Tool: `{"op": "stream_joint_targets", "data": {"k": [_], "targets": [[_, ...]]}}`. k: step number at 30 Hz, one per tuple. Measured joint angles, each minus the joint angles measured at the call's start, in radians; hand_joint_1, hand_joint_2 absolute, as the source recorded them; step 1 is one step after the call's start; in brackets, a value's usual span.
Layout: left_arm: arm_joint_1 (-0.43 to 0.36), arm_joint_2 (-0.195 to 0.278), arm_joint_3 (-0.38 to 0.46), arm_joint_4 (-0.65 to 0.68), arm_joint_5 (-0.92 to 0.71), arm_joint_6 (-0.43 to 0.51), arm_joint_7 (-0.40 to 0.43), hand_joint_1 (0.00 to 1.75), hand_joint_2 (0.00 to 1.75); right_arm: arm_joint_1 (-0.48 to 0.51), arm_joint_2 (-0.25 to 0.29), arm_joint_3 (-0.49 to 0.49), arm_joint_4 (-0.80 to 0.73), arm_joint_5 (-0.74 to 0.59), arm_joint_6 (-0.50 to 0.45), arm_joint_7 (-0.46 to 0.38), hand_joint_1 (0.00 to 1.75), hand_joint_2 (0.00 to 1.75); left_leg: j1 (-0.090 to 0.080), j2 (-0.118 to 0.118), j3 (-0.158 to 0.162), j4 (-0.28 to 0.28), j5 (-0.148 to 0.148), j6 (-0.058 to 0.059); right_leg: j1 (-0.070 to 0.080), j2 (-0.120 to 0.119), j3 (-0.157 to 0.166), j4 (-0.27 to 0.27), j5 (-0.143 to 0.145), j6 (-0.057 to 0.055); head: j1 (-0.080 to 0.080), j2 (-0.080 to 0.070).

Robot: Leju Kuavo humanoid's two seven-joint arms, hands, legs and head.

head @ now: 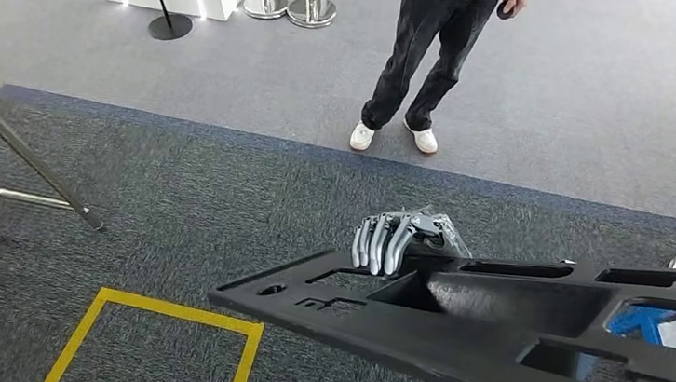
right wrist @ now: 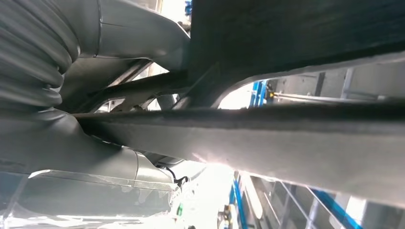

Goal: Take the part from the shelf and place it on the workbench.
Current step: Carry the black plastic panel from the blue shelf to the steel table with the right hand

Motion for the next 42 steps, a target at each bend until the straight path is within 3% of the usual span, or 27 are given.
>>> {"op": "stream_joint_targets", "data": {"k": [2, 3, 5, 7, 9, 11, 13, 15, 16, 17, 18, 19, 20, 22, 24, 26, 28, 30, 32, 33, 34, 36, 38, 39, 41, 42], "targets": [[-0.001, 0.001, 0.000, 0.000, 0.000, 0.000, -0.001, 0.00, 1.75, 0.003, 0.000, 0.000, 0.000, 0.004, -0.005, 0.000, 1.31, 1.75, 0.002, 0.018, -0.047, 0.098, -0.034, -0.008, 0.002, -0.030, 0.000, 0.001, -0.003, -0.001, 0.000, 0.000], [0.000, 0.001, 0.000, 0.000, -0.001, 0.000, -0.001, 0.00, 1.75, 0.004, 0.000, 0.000, 0.000, 0.006, -0.007, 0.000, 1.31, 1.75, 0.003, 0.022, -0.044, 0.096, -0.024, -0.010, 0.001, -0.044, 0.001, 0.001, -0.004, 0.000, 0.000, 0.000], [0.004, 0.002, 0.000, 0.000, -0.002, 0.000, 0.000, 0.00, 1.75, 0.004, 0.000, 0.000, 0.000, 0.008, -0.010, 0.000, 1.31, 1.75, 0.005, 0.046, 0.022, -0.021, 0.038, -0.012, 0.002, -0.067, 0.006, 0.003, -0.009, 0.005, 0.000, 0.000], [0.011, 0.002, 0.000, 0.000, -0.005, -0.001, 0.002, 0.00, 1.75, 0.005, 0.000, 0.000, -0.002, 0.011, -0.013, 0.000, 1.31, 1.75, 0.001, 0.085, 0.092, -0.147, 0.077, -0.003, 0.007, -0.084, 0.011, 0.006, -0.016, 0.014, 0.000, 0.000], [0.014, 0.002, 0.000, 0.000, -0.006, -0.003, 0.002, 0.00, 1.75, 0.008, 0.000, 0.000, -0.005, 0.017, -0.017, -0.002, 1.31, 1.75, -0.003, 0.091, 0.107, -0.183, 0.079, 0.014, 0.013, -0.100, 0.013, 0.008, -0.021, 0.023, 0.000, 0.000], [0.014, 0.001, 0.000, 0.000, -0.007, -0.004, 0.002, 0.00, 1.75, 0.011, 0.001, 0.000, -0.009, 0.024, -0.022, -0.005, 1.31, 1.75, -0.002, 0.067, 0.105, -0.187, 0.083, 0.029, 0.011, -0.110, 0.016, 0.012, -0.027, 0.033, 0.001, 0.000], [0.012, 0.000, 0.000, 0.000, -0.006, -0.004, 0.002, 0.00, 1.75, 0.014, 0.001, 0.000, -0.013, 0.028, -0.025, -0.011, 1.31, 1.75, 0.001, 0.046, 0.107, -0.192, 0.087, 0.041, 0.006, -0.073, 0.000, 0.056, -0.058, 0.042, 0.001, 0.000], [0.010, -0.001, 0.000, 0.000, -0.006, -0.003, 0.001, 0.00, 1.75, 0.021, 0.001, -0.001, -0.016, 0.030, -0.025, -0.022, 1.31, 1.75, 0.002, 0.025, 0.108, -0.193, 0.089, 0.047, 0.002, -0.018, -0.060, 0.180, -0.120, 0.046, 0.001, 0.000], [0.010, -0.001, 0.000, 0.000, -0.006, -0.002, 0.000, 0.00, 1.75, 0.027, 0.001, -0.001, -0.017, 0.033, -0.025, -0.029, 1.31, 1.75, 0.001, 0.013, 0.107, -0.192, 0.089, 0.048, 0.002, -0.005, -0.097, 0.250, -0.146, 0.046, 0.001, 0.000], [0.009, -0.001, 0.000, 0.000, -0.006, -0.001, 0.000, 0.00, 1.75, 0.034, 0.001, -0.002, -0.017, 0.039, -0.025, -0.036, 1.31, 1.75, 0.001, -0.001, 0.108, -0.191, 0.089, 0.049, 0.002, 0.001, -0.125, 0.299, -0.156, 0.046, 0.001, 0.000], [0.008, -0.001, 0.000, 0.000, -0.006, 0.000, -0.001, 0.00, 1.75, 0.041, 0.000, -0.002, -0.018, 0.045, -0.025, -0.041, 1.31, 1.75, 0.000, -0.016, 0.108, -0.190, 0.089, 0.049, 0.002, 0.005, -0.137, 0.310, -0.145, 0.043, 0.001, 0.000], [0.007, -0.001, 0.000, 0.000, -0.006, 0.000, -0.001, 0.00, 1.75, 0.047, 0.000, -0.002, -0.020, 0.051, -0.026, -0.046, 1.31, 1.75, 0.000, -0.031, 0.110, -0.189, 0.089, 0.048, 0.003, 0.009, -0.128, 0.278, -0.114, 0.040, 0.001, 0.000], [0.005, -0.002, 0.000, 0.000, -0.006, 0.001, -0.001, 0.00, 1.75, 0.051, -0.001, -0.002, -0.024, 0.055, -0.026, -0.049, 1.31, 1.75, 0.000, -0.045, 0.111, -0.188, 0.089, 0.048, 0.003, 0.021, -0.102, 0.212, -0.072, 0.035, 0.001, 0.000], [0.003, -0.004, 0.000, 0.000, -0.006, 0.003, -0.001, 0.00, 1.75, 0.056, -0.001, -0.002, -0.032, 0.065, -0.028, -0.058, 1.31, 1.75, 0.000, -0.071, 0.111, -0.185, 0.087, 0.043, 0.003, 0.069, -0.045, 0.075, -0.010, 0.028, 0.001, 0.000], [0.002, -0.006, 0.000, 0.000, -0.006, 0.009, -0.001, 0.00, 1.75, 0.066, -0.002, -0.003, -0.042, 0.079, -0.031, -0.069, 1.31, 1.75, 0.003, -0.092, 0.107, -0.184, 0.087, 0.033, 0.006, 0.090, -0.024, 0.022, 0.002, 0.025, 0.001, 0.000], [0.002, -0.005, 0.000, 0.000, -0.006, 0.014, -0.001, 0.00, 1.75, 0.080, -0.002, -0.004, -0.051, 0.092, -0.035, -0.084, 1.31, 1.75, 0.005, -0.106, 0.103, -0.187, 0.087, 0.022, 0.006, 0.065, -0.018, 0.013, 0.005, 0.020, 0.001, 0.000], [0.003, -0.004, 0.000, 0.000, -0.006, 0.016, 0.000, 0.00, 1.75, 0.092, -0.002, -0.004, -0.060, 0.101, -0.039, -0.096, 1.31, 1.75, 0.002, -0.064, 0.090, -0.157, 0.063, 0.012, 0.002, 0.039, -0.008, -0.002, 0.009, 0.010, 0.000, 0.000], [0.005, -0.003, 0.000, -0.001, -0.007, 0.016, 0.001, 0.00, 1.75, 0.104, -0.003, -0.005, -0.067, 0.104, -0.042, -0.102, 1.31, 1.75, 0.001, 0.001, 0.039, -0.046, -0.002, 0.002, 0.002, 0.011, -0.001, -0.009, 0.009, 0.003, 0.000, 0.000], [0.005, -0.001, 0.000, -0.001, -0.007, 0.016, 0.001, 0.00, 1.75, 0.116, -0.004, -0.007, -0.069, 0.105, -0.044, -0.104, 1.31, 1.75, 0.004, 0.020, -0.020, 0.077, -0.053, -0.009, 0.003, -0.019, -0.001, -0.008, 0.006, 0.002, 0.000, 0.000], [0.004, -0.001, 0.000, -0.001, -0.007, 0.016, 0.001, 0.00, 1.75, 0.121, -0.004, -0.008, -0.069, 0.106, -0.045, -0.105, 1.31, 1.75, 0.004, 0.023, -0.028, 0.095, -0.052, -0.012, 0.003, -0.033, 0.000, -0.008, 0.005, 0.002, 0.000, 0.000], [0.005, 0.000, 0.000, -0.001, -0.008, 0.015, 0.002, 0.00, 1.75, 0.126, -0.004, -0.009, -0.070, 0.108, -0.047, -0.107, 1.31, 1.75, 0.005, 0.027, -0.014, 0.072, -0.032, -0.014, 0.003, -0.047, 0.001, -0.007, 0.003, 0.004, 0.000, 0.000], [0.009, 0.001, 0.000, 0.000, -0.013, 0.013, 0.007, 0.00, 1.75, 0.133, -0.004, -0.013, -0.076, 0.115, -0.051, -0.111, 1.31, 1.75, 0.005, 0.059, 0.060, -0.065, 0.030, -0.014, 0.003, -0.069, 0.005, -0.004, -0.002, 0.010, 0.000, 0.000], [0.014, 0.001, 0.000, 0.000, -0.018, 0.012, 0.014, 0.00, 1.75, 0.141, -0.004, -0.020, -0.084, 0.122, -0.058, -0.113, 1.31, 1.75, 0.001, 0.092, 0.118, -0.173, 0.064, -0.002, 0.008, -0.086, 0.007, 0.001, -0.009, 0.018, 0.000, 0.000], [0.016, 0.001, 0.000, 0.000, -0.020, 0.012, 0.017, 0.00, 1.75, 0.145, -0.004, -0.024, -0.089, 0.127, -0.062, -0.113, 1.31, 1.75, 0.000, 0.097, 0.126, -0.192, 0.066, 0.006, 0.011, -0.093, 0.008, 0.003, -0.011, 0.023, 0.000, 0.000], [0.014, 0.001, 0.000, -0.001, -0.023, 0.012, 0.021, 0.00, 1.75, 0.156, -0.004, -0.030, -0.097, 0.136, -0.071, -0.113, 1.31, 1.75, 0.000, 0.073, 0.124, -0.194, 0.070, 0.022, 0.012, -0.107, 0.010, 0.004, -0.014, 0.033, 0.000, 0.000], [0.014, 0.001, 0.000, -0.001, -0.024, 0.012, 0.022, 0.00, 1.75, 0.161, -0.004, -0.032, -0.101, 0.139, -0.074, -0.113, 1.31, 1.75, 0.001, 0.063, 0.124, -0.197, 0.072, 0.028, 0.010, -0.096, 0.010, 0.011, -0.020, 0.039, 0.000, 0.000]]}}
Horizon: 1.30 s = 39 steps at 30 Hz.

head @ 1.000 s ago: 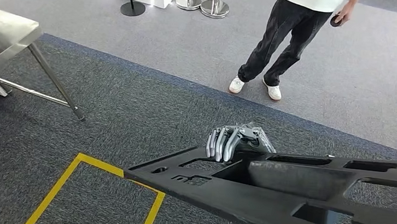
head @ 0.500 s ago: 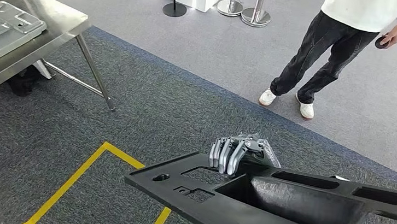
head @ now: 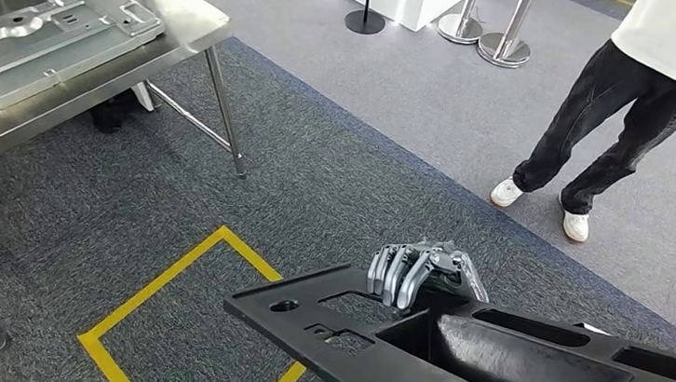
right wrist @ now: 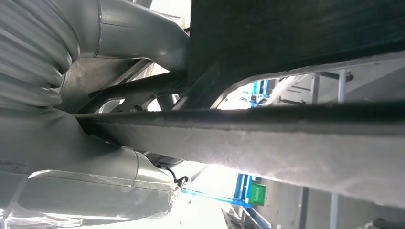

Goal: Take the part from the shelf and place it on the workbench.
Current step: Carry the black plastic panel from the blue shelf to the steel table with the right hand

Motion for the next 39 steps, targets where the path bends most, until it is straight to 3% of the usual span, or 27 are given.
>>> {"op": "stream_joint_targets", "data": {"k": [1, 3, 5, 6, 7, 8, 10, 12, 14, 15, 17, 19, 21, 22, 23, 25, 27, 30, 32, 34, 36, 37, 38, 39], "targets": [[-0.002, -0.001, 0.000, 0.000, 0.000, 0.000, 0.000, 0.00, 1.75, 0.005, 0.000, -0.002, -0.004, 0.001, -0.002, 0.000, 1.31, 1.75, 0.002, -0.010, 0.001, -0.002, 0.003, 0.006, -0.003, 0.022, -0.008, 0.022, -0.017, 0.006, 0.000, 0.000], [-0.004, -0.002, 0.000, 0.000, 0.008, -0.001, -0.004, 0.00, 1.75, 0.014, 0.000, -0.009, -0.009, 0.004, -0.007, -0.001, 1.31, 1.75, 0.005, -0.030, 0.001, -0.005, 0.007, 0.013, -0.007, 0.078, -0.055, 0.130, -0.078, 0.013, 0.000, 0.000], [-0.003, -0.002, 0.005, 0.000, 0.028, 0.002, -0.011, 0.00, 1.75, 0.024, 0.000, -0.015, -0.010, 0.009, -0.012, -0.004, 1.31, 1.75, 0.004, -0.053, -0.001, -0.004, 0.007, 0.016, -0.008, 0.097, -0.124, 0.266, -0.133, 0.014, 0.000, 0.000], [-0.003, -0.002, 0.011, 0.000, 0.039, 0.006, -0.015, 0.00, 1.75, 0.028, 0.000, -0.018, -0.010, 0.012, -0.013, -0.006, 1.31, 1.75, 0.003, -0.066, -0.001, -0.003, 0.008, 0.017, -0.008, 0.099, -0.143, 0.298, -0.135, 0.013, 0.000, 0.000], [-0.002, -0.002, 0.017, 0.000, 0.048, 0.009, -0.020, 0.00, 1.75, 0.029, 0.000, -0.021, -0.010, 0.013, -0.013, -0.008, 1.31, 1.75, 0.003, -0.080, -0.001, -0.002, 0.008, 0.017, -0.008, 0.101, -0.141, 0.288, -0.115, 0.011, 0.000, 0.000], [-0.002, -0.002, 0.022, 0.000, 0.054, 0.012, -0.024, 0.00, 1.75, 0.030, 0.000, -0.023, -0.010, 0.012, -0.012, -0.010, 1.31, 1.75, 0.003, -0.094, 0.001, -0.002, 0.008, 0.016, -0.008, 0.107, -0.120, 0.239, -0.080, 0.007, 0.000, 0.000], [-0.002, -0.002, 0.032, 0.000, 0.061, 0.016, -0.030, 0.00, 1.75, 0.029, 0.000, -0.029, -0.010, 0.010, -0.012, -0.014, 1.31, 1.75, 0.002, -0.120, 0.002, 0.001, 0.008, 0.012, -0.009, 0.153, -0.053, 0.092, -0.009, -0.002, 0.000, 0.000], [-0.003, -0.002, 0.041, 0.000, 0.066, 0.018, -0.033, 0.00, 1.75, 0.029, 0.001, -0.036, -0.010, 0.009, -0.013, -0.020, 1.31, 1.75, 0.003, -0.143, -0.004, 0.004, 0.008, 0.003, -0.010, 0.190, -0.018, 0.009, 0.015, -0.006, 0.000, 0.000], [-0.003, 0.001, 0.049, 0.000, 0.071, 0.021, -0.033, 0.00, 1.75, 0.028, 0.003, -0.041, -0.010, 0.008, -0.009, -0.024, 1.31, 1.75, 0.006, -0.166, -0.012, 0.003, 0.011, -0.011, -0.009, 0.177, -0.016, -0.002, 0.014, -0.011, 0.000, 0.000], [-0.002, 0.002, 0.053, 0.000, 0.073, 0.022, -0.032, 0.00, 1.75, 0.026, 0.004, -0.043, -0.010, 0.008, -0.007, -0.025, 1.31, 1.75, 0.007, -0.161, -0.014, 0.006, 0.009, -0.016, -0.010, 0.164, -0.013, -0.006, 0.016, -0.016, 0.000, 0.000], [0.000, 0.005, 0.060, 0.000, 0.075, 0.023, -0.031, 0.00, 1.75, 0.023, 0.008, -0.045, -0.010, 0.007, -0.005, -0.026, 1.31, 1.75, 0.004, -0.112, -0.040, 0.059, -0.026, -0.025, -0.014, 0.136, -0.007, -0.017, 0.019, -0.028, 0.000, 0.000], [0.002, 0.006, 0.065, 0.000, 0.076, 0.023, -0.030, 0.00, 1.75, 0.023, 0.010, -0.046, -0.009, 0.006, -0.005, -0.027, 1.31, 1.75, 0.005, -0.056, -0.102, 0.188, -0.093, -0.033, -0.011, 0.106, -0.005, -0.019, 0.018, -0.035, 0.000, 0.000], [0.002, 0.006, 0.067, 0.000, 0.077, 0.023, -0.030, 0.00, 1.75, 0.024, 0.011, -0.046, -0.008, 0.005, -0.005, -0.027, 1.31, 1.75, 0.006, -0.043, -0.151, 0.291, -0.127, -0.040, -0.010, 0.075, -0.005, -0.018, 0.015, -0.035, 0.000, 0.000], [0.002, 0.007, 0.069, 0.000, 0.078, 0.023, -0.029, 0.00, 1.75, 0.024, 0.011, -0.046, -0.007, 0.005, -0.005, -0.027, 1.31, 1.75, 0.007, -0.041, -0.150, 0.291, -0.117, -0.043, -0.010, 0.061, -0.004, -0.016, 0.013, -0.034, 0.000, 0.000], [0.003, 0.008, 0.070, 0.000, 0.079, 0.023, -0.027, 0.00, 1.75, 0.024, 0.011, -0.047, -0.006, 0.006, -0.006, -0.028, 1.31, 1.75, 0.007, -0.036, -0.125, 0.249, -0.089, -0.044, -0.010, 0.048, -0.002, -0.015, 0.010, -0.033, 0.000, 0.000], [0.010, 0.011, 0.073, 0.000, 0.083, 0.025, -0.020, 0.00, 1.75, 0.025, 0.011, -0.052, -0.004, 0.007, -0.006, -0.033, 1.31, 1.75, 0.005, -0.001, -0.044, 0.101, -0.028, -0.040, -0.008, 0.026, 0.004, -0.010, 0.003, -0.027, 0.000, 0.000], [0.017, 0.013, 0.082, 0.000, 0.098, 0.031, -0.018, 0.00, 1.75, 0.026, 0.011, -0.061, -0.002, 0.010, -0.005, -0.043, 1.31, 1.75, 0.001, 0.025, 0.003, 0.012, -0.005, -0.027, -0.003, 0.011, 0.007, -0.006, -0.004, -0.018, 0.000, 0.000], [0.022, 0.014, 0.103, 0.000, 0.126, 0.042, -0.025, 0.00, 1.75, 0.030, 0.012, -0.072, -0.001, 0.017, 0.000, -0.051, 1.31, 1.75, 0.001, 0.001, 0.001, 0.001, -0.003, -0.009, -0.002, -0.003, 0.011, -0.005, -0.008, -0.003, 0.000, 0.000], [0.023, 0.014, 0.116, 0.001, 0.141, 0.049, -0.032, 0.00, 1.75, 0.033, 0.012, -0.077, 0.000, 0.019, 0.009, -0.052, 1.31, 1.75, 0.006, -0.017, 0.003, -0.005, 0.003, 0.002, -0.006, 0.035, -0.001, 0.031, -0.036, 0.008, 0.000, 0.000], [0.024, 0.014, 0.127, 0.001, 0.150, 0.054, -0.042, 0.00, 1.75, 0.036, 0.013, -0.083, 0.003, 0.019, 0.013, -0.054, 1.31, 1.75, 0.008, -0.034, 0.002, -0.006, 0.006, 0.008, -0.010, 0.084, -0.055, 0.147, -0.098, 0.013, 0.000, 0.000], [0.024, 0.013, 0.136, 0.001, 0.154, 0.060, -0.049, 0.00, 1.75, 0.039, 0.014, -0.091, 0.010, 0.019, 0.016, -0.054, 1.31, 1.75, 0.008, -0.058, -0.001, -0.004, 0.007, 0.010, -0.011, 0.098, -0.121, 0.271, -0.141, 0.015, 0.000, 0.000], [0.024, 0.013, 0.141, 0.001, 0.155, 0.063, -0.052, 0.00, 1.75, 0.040, 0.014, -0.094, 0.013, 0.018, 0.019, -0.053, 1.31, 1.75, 0.008, -0.071, -0.002, -0.003, 0.007, 0.010, -0.011, 0.099, -0.133, 0.288, -0.135, 0.015, 0.000, 0.000], [0.023, 0.012, 0.144, 0.001, 0.156, 0.065, -0.053, 0.00, 1.75, 0.040, 0.015, -0.098, 0.017, 0.018, 0.022, -0.052, 1.31, 1.75, 0.008, -0.085, -0.002, -0.001, 0.007, 0.010, -0.011, 0.101, -0.124, 0.263, -0.109, 0.013, 0.000, 0.000], [0.023, 0.012, 0.147, 0.001, 0.158, 0.067, -0.054, 0.00, 1.75, 0.039, 0.016, -0.100, 0.019, 0.018, 0.025, -0.050, 1.31, 1.75, 0.008, -0.099, -0.001, 0.001, 0.007, 0.009, -0.011, 0.107, -0.096, 0.203, -0.071, 0.011, 0.000, 0.000]]}}
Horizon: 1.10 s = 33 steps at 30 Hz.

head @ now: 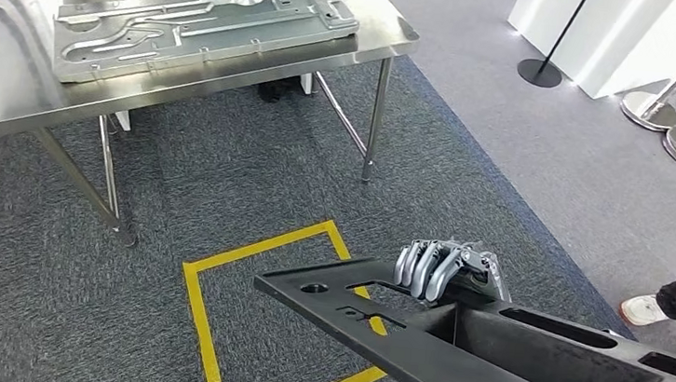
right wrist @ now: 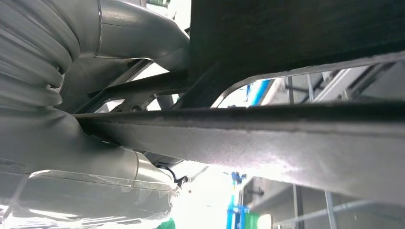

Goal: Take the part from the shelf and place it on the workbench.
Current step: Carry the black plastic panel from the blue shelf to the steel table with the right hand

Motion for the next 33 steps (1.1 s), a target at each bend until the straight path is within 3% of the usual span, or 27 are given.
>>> {"op": "stream_joint_targets", "data": {"k": [2, 3, 5, 6, 8, 9, 11, 12, 13, 15, 16, 17, 19, 21, 25, 27, 29, 30, 31, 33], "targets": [[-0.001, -0.001, 0.002, 0.000, 0.003, 0.002, 0.000, 0.00, 1.75, 0.000, 0.001, -0.003, 0.002, 0.000, 0.003, 0.003, 1.31, 1.75, 0.000, -0.019, 0.001, 0.004, -0.001, -0.003, -0.001, 0.015, 0.056, -0.117, 0.061, -0.005, 0.000, 0.000], [-0.002, -0.001, 0.002, 0.000, 0.003, 0.002, 0.000, 0.00, 1.75, -0.001, 0.001, -0.003, 0.002, 0.000, 0.003, 0.004, 1.31, 1.75, 0.001, -0.023, 0.001, 0.005, -0.001, -0.004, -0.001, 0.021, 0.070, -0.147, 0.075, -0.006, 0.000, 0.000], [-0.002, -0.001, 0.003, 0.000, 0.003, 0.002, 0.000, 0.00, 1.75, -0.001, 0.001, -0.003, 0.002, 0.000, 0.003, 0.004, 1.31, 1.75, 0.001, -0.025, 0.001, 0.005, -0.001, -0.004, -0.002, 0.026, 0.076, -0.160, 0.080, -0.006, 0.000, 0.000], [-0.002, -0.001, 0.003, 0.000, 0.003, 0.002, 0.001, 0.00, 1.75, -0.002, 0.001, -0.004, 0.003, 0.000, 0.003, 0.005, 1.31, 1.75, 0.002, -0.027, 0.000, 0.005, 0.000, -0.006, -0.003, 0.041, 0.080, -0.168, 0.075, -0.005, 0.000, 0.000], [-0.006, 0.000, 0.009, 0.000, 0.002, 0.003, 0.012, 0.00, 1.75, -0.002, 0.004, -0.011, 0.005, 0.004, 0.000, 0.007, 1.31, 1.75, 0.003, -0.048, -0.009, 0.006, 0.002, -0.021, -0.002, 0.059, 0.086, -0.190, 0.072, -0.014, 0.000, 0.000], [-0.007, 0.000, 0.013, 0.000, 0.000, 0.003, 0.019, 0.00, 1.75, -0.002, 0.007, -0.016, 0.006, 0.008, -0.005, 0.008, 1.31, 1.75, 0.001, -0.044, -0.016, 0.011, -0.001, -0.031, -0.003, 0.059, 0.088, -0.199, 0.071, -0.022, 0.000, 0.000], [-0.007, 0.001, 0.018, 0.001, -0.006, 0.001, 0.028, 0.00, 1.75, 0.002, 0.011, -0.026, 0.003, 0.016, -0.016, 0.008, 1.31, 1.75, -0.003, -0.002, -0.047, 0.071, -0.041, -0.047, -0.005, 0.030, 0.092, -0.210, 0.077, -0.040, 0.000, 0.000], [-0.006, 0.001, 0.018, 0.001, -0.010, -0.001, 0.028, 0.00, 1.75, 0.006, 0.012, -0.030, 0.001, 0.017, -0.020, 0.008, 1.31, 1.75, -0.003, 0.030, -0.074, 0.131, -0.076, -0.051, -0.004, 0.019, 0.093, -0.212, 0.077, -0.044, 0.000, 0.000], [-0.006, 0.002, 0.018, 0.001, -0.012, -0.002, 0.028, 0.00, 1.75, 0.011, 0.014, -0.033, -0.001, 0.017, -0.024, 0.007, 1.31, 1.75, -0.003, 0.047, -0.106, 0.201, -0.112, -0.055, -0.002, 0.009, 0.092, -0.211, 0.076, -0.046, 0.000, 0.000], [-0.007, 0.005, 0.018, 0.001, -0.016, -0.003, 0.027, 0.00, 1.75, 0.020, 0.016, -0.039, -0.003, 0.016, -0.029, 0.008, 1.31, 1.75, -0.001, 0.056, -0.144, 0.293, -0.143, -0.059, 0.000, -0.009, 0.091, -0.211, 0.075, -0.047, 0.000, 0.000], [-0.006, 0.008, 0.018, 0.001, -0.017, -0.003, 0.027, 0.00, 1.75, 0.023, 0.018, -0.040, -0.004, 0.014, -0.031, 0.008, 1.31, 1.75, 0.000, 0.056, -0.135, 0.284, -0.129, -0.059, 0.001, -0.014, 0.092, -0.210, 0.075, -0.047, 0.000, 0.000], [-0.005, 0.011, 0.018, 0.001, -0.018, -0.002, 0.028, 0.00, 1.75, 0.024, 0.020, -0.041, -0.004, 0.012, -0.032, 0.008, 1.31, 1.75, 0.002, 0.057, -0.107, 0.235, -0.100, -0.058, 0.002, -0.018, 0.093, -0.210, 0.074, -0.047, 0.000, 0.000], [-0.002, 0.020, 0.018, 0.000, -0.020, 0.001, 0.026, 0.00, 1.75, 0.025, 0.025, -0.043, -0.005, 0.008, -0.034, 0.006, 1.31, 1.75, -0.001, 0.065, -0.027, 0.086, -0.039, -0.047, 0.005, -0.022, 0.096, -0.209, 0.072, -0.044, 0.000, 0.000], [-0.005, 0.028, 0.019, -0.001, -0.023, 0.005, 0.019, 0.00, 1.75, 0.030, 0.027, -0.045, -0.005, 0.007, -0.037, 0.001, 1.31, 1.75, -0.006, 0.073, 0.016, 0.003, -0.018, -0.036, 0.008, -0.024, 0.096, -0.207, 0.071, -0.036, 0.000, 0.000], [-0.045, 0.036, 0.019, -0.005, -0.027, 0.008, -0.002, 0.00, 1.75, 0.039, 0.028, -0.052, -0.009, 0.012, -0.043, -0.010, 1.31, 1.75, -0.001, 0.064, 0.018, -0.017, -0.009, -0.017, 0.009, -0.028, 0.090, -0.190, 0.057, -0.015, 0.000, 0.000], [-0.061, 0.036, 0.019, -0.007, -0.031, 0.008, -0.008, 0.00, 1.75, 0.043, 0.029, -0.057, -0.012, 0.013, -0.045, -0.015, 1.31, 1.75, 0.004, 0.064, 0.022, -0.024, -0.004, -0.010, 0.006, -0.016, 0.047, -0.096, 0.003, -0.007, 0.000, 0.000], [-0.072, 0.037, 0.019, -0.008, -0.034, 0.006, -0.008, 0.00, 1.75, 0.050, 0.032, -0.060, -0.013, 0.014, -0.045, -0.016, 1.31, 1.75, 0.004, 0.063, 0.021, -0.023, -0.004, -0.009, 0.002, -0.010, -0.023, 0.042, -0.057, -0.001, 0.000, 0.000], [-0.076, 0.037, 0.019, -0.008, -0.035, 0.005, -0.007, 0.00, 1.75, 0.054, 0.033, -0.061, -0.013, 0.014, -0.045, -0.016, 1.31, 1.75, 0.004, 0.062, 0.020, -0.022, -0.004, -0.009, 0.000, -0.010, -0.046, 0.082, -0.064, 0.002, 0.000, 0.000], [-0.079, 0.037, 0.019, -0.008, -0.036, 0.004, -0.006, 0.00, 1.75, 0.056, 0.035, -0.062, -0.013, 0.014, -0.045, -0.016, 1.31, 1.75, 0.004, 0.061, 0.020, -0.020, -0.005, -0.010, -0.002, -0.010, -0.050, 0.084, -0.051, 0.004, 0.000, 0.000], [-0.084, 0.037, 0.019, -0.009, -0.036, 0.001, -0.005, 0.00, 1.75, 0.057, 0.037, -0.064, -0.014, 0.015, -0.043, -0.015, 1.31, 1.75, 0.006, 0.056, 0.022, -0.014, -0.010, -0.015, -0.007, -0.008, 0.001, -0.030, 0.023, 0.005, 0.000, 0.000]]}}
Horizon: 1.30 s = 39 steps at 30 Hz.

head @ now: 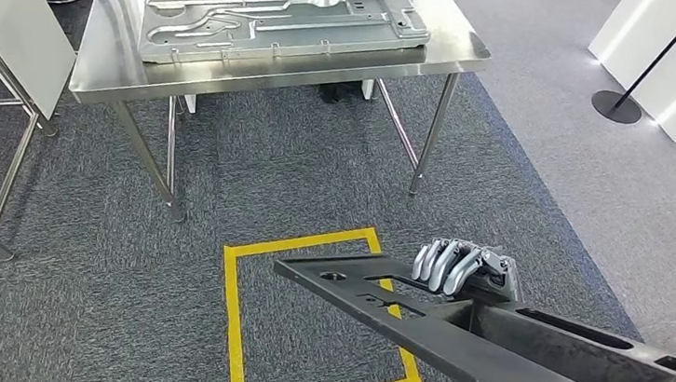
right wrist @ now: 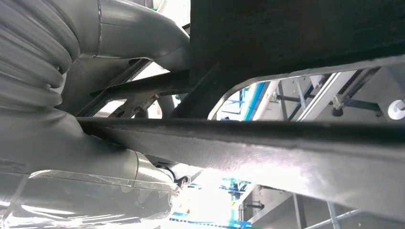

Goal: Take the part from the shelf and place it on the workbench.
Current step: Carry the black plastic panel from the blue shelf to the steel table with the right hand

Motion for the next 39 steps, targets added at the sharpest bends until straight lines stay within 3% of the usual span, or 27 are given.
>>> {"op": "stream_joint_targets", "data": {"k": [2, 3, 7, 9, 11, 12, 13, 14, 16, 17, 19, 23, 24, 26, 27, 28, 29, 31, 33, 37, 39], "targets": [[-0.005, 0.000, 0.000, 0.000, 0.000, -0.002, 0.000, 0.00, 1.75, 0.000, 0.003, -0.002, -0.002, 0.000, 0.002, 0.000, 1.31, 1.75, -0.002, -0.005, -0.002, 0.009, -0.007, -0.010, 0.000, 0.006, 0.058, -0.126, 0.050, -0.005, 0.000, 0.000], [-0.007, 0.000, 0.000, 0.000, 0.000, -0.003, 0.000, 0.00, 1.75, 0.000, 0.005, -0.003, -0.003, 0.000, 0.002, 0.000, 1.31, 1.75, -0.003, -0.006, -0.004, 0.013, -0.010, -0.015, 0.001, 0.008, 0.069, -0.155, 0.056, -0.009, 0.000, 0.000], [-0.008, 0.000, 0.000, -0.001, 0.001, -0.003, -0.001, 0.00, 1.75, -0.001, 0.012, -0.004, -0.006, 0.000, 0.005, 0.001, 1.31, 1.75, 0.001, -0.004, -0.011, 0.027, -0.025, -0.037, 0.004, 0.006, 0.072, -0.167, 0.055, -0.036, 0.000, 0.000], [-0.008, 0.001, 0.000, -0.001, 0.001, -0.005, -0.002, 0.00, 1.75, -0.001, 0.015, -0.005, -0.007, 0.001, 0.007, 0.001, 1.31, 1.75, 0.003, 0.004, -0.047, 0.112, -0.074, -0.045, 0.003, 0.001, 0.076, -0.171, 0.055, -0.047, 0.000, 0.000], [-0.008, 0.001, 0.000, -0.001, 0.000, -0.009, -0.003, 0.00, 1.75, 0.000, 0.017, -0.005, -0.008, 0.002, 0.010, 0.002, 1.31, 1.75, 0.005, 0.009, -0.116, 0.252, -0.136, -0.051, 0.005, -0.003, 0.077, -0.171, 0.052, -0.052, 0.000, 0.000], [-0.008, 0.001, 0.000, -0.001, 0.000, -0.011, -0.004, 0.00, 1.75, 0.001, 0.018, -0.005, -0.007, 0.004, 0.010, 0.002, 1.31, 1.75, 0.005, 0.010, -0.142, 0.300, -0.148, -0.052, 0.007, -0.004, 0.078, -0.171, 0.050, -0.053, 0.000, 0.000], [-0.006, 0.001, 0.000, -0.001, 0.000, -0.013, -0.004, 0.00, 1.75, 0.001, 0.019, -0.006, -0.007, 0.006, 0.010, 0.003, 1.31, 1.75, 0.005, 0.011, -0.151, 0.314, -0.141, -0.051, 0.009, -0.005, 0.081, -0.170, 0.048, -0.054, 0.000, 0.000], [-0.005, 0.001, 0.000, -0.001, -0.001, -0.015, -0.004, 0.00, 1.75, 0.002, 0.019, -0.007, -0.007, 0.009, 0.010, 0.003, 1.31, 1.75, 0.005, 0.011, -0.139, 0.283, -0.112, -0.048, 0.010, -0.005, 0.085, -0.170, 0.045, -0.053, 0.000, 0.000], [-0.002, 0.002, 0.000, -0.001, -0.003, -0.017, -0.003, 0.00, 1.75, 0.003, 0.020, -0.010, -0.007, 0.016, 0.010, 0.003, 1.31, 1.75, 0.003, 0.015, -0.074, 0.142, -0.036, -0.037, 0.012, -0.006, 0.097, -0.170, 0.039, -0.050, 0.000, 0.000], [-0.002, 0.002, 0.000, -0.001, -0.004, -0.017, -0.003, 0.00, 1.75, 0.003, 0.021, -0.011, -0.007, 0.019, 0.010, 0.003, 1.31, 1.75, 0.000, 0.018, -0.043, 0.077, -0.012, -0.031, 0.013, -0.006, 0.101, -0.170, 0.035, -0.046, 0.000, 0.000], [-0.003, 0.002, 0.000, -0.001, -0.006, -0.018, -0.003, 0.00, 1.75, 0.004, 0.022, -0.015, -0.007, 0.025, 0.010, 0.003, 1.31, 1.75, -0.007, 0.020, -0.020, 0.025, -0.006, -0.022, 0.014, -0.007, 0.102, -0.169, 0.032, -0.037, 0.000, 0.000], [-0.001, 0.001, 0.000, -0.001, -0.007, -0.019, -0.001, 0.00, 1.75, 0.005, 0.025, -0.022, -0.010, 0.035, 0.010, 0.008, 1.31, 1.75, -0.002, 0.017, -0.011, 0.006, -0.001, -0.004, 0.013, -0.005, 0.092, -0.143, 0.011, -0.015, 0.000, 0.000], [-0.001, 0.000, 0.000, -0.001, -0.007, -0.019, 0.000, 0.00, 1.75, 0.005, 0.025, -0.024, -0.012, 0.036, 0.010, 0.010, 1.31, 1.75, 0.001, 0.017, -0.007, 0.001, 0.001, 0.001, 0.012, -0.002, 0.071, -0.099, -0.012, -0.010, 0.000, 0.000], [-0.001, -0.003, 0.000, -0.001, -0.007, -0.020, 0.000, 0.00, 1.75, 0.007, 0.026, -0.025, -0.013, 0.038, 0.010, 0.012, 1.31, 1.75, 0.000, 0.017, -0.005, 0.000, -0.002, 0.007, 0.009, 0.001, -0.004, 0.039, -0.070, -0.003, 0.000, 0.000], [-0.001, -0.003, 0.000, -0.001, -0.006, -0.021, 0.000, 0.00, 1.75, 0.008, 0.026, -0.025, -0.013, 0.038, 0.010, 0.012, 1.31, 1.75, -0.001, 0.016, -0.004, 0.001, -0.004, 0.008, 0.007, 0.001, -0.040, 0.098, -0.086, 0.000, 0.000, 0.000], [0.000, -0.004, 0.000, -0.001, -0.004, -0.022, 0.000, 0.00, 1.75, 0.009, 0.026, -0.026, -0.013, 0.038, 0.010, 0.014, 1.31, 1.75, -0.001, 0.015, -0.002, 0.001, -0.006, 0.008, 0.006, 0.001, -0.061, 0.124, -0.081, 0.003, 0.000, 0.000], [0.000, -0.005, 0.000, -0.001, -0.002, -0.022, 0.000, 0.00, 1.75, 0.009, 0.026, -0.026, -0.013, 0.038, 0.010, 0.017, 1.31, 1.75, 0.000, 0.013, 0.002, 0.002, -0.009, 0.007, 0.004, 0.001, -0.060, 0.108, -0.055, 0.004, 0.000, 0.000], [0.001, -0.007, 0.000, -0.001, 0.000, -0.024, 0.000, 0.00, 1.75, 0.009, 0.027, -0.026, -0.013, 0.039, 0.010, 0.021, 1.31, 1.75, 0.000, 0.008, 0.012, 0.005, -0.019, 0.001, 0.001, 0.002, -0.006, -0.023, 0.027, 0.002, 0.000, 0.000], [-0.001, -0.010, 0.000, -0.001, 0.001, -0.024, 0.001, 0.00, 1.75, 0.008, 0.027, -0.027, -0.012, 0.039, 0.010, 0.024, 1.31, 1.75, -0.003, 0.005, 0.016, 0.011, -0.029, -0.009, 0.003, 0.003, 0.043, -0.135, 0.068, -0.007, 0.000, 0.000], [-0.002, -0.011, 0.001, -0.002, 0.001, -0.025, 0.002, 0.00, 1.75, 0.007, 0.030, -0.027, -0.012, 0.023, 0.020, 0.034, 1.31, 1.75, -0.003, 0.005, 0.017, 0.015, -0.042, -0.031, 0.007, 0.005, 0.055, -0.161, 0.065, -0.032, 0.000, 0.000], [-0.002, -0.011, 0.001, -0.002, 0.000, -0.027, 0.002, 0.00, 1.75, 0.006, 0.031, -0.027, -0.012, -0.031, 0.048, 0.056, 1.31, 1.75, -0.001, 0.008, -0.006, 0.073, -0.078, -0.042, 0.004, 0.002, 0.063, -0.168, 0.064, -0.043, 0.000, 0.000]]}}
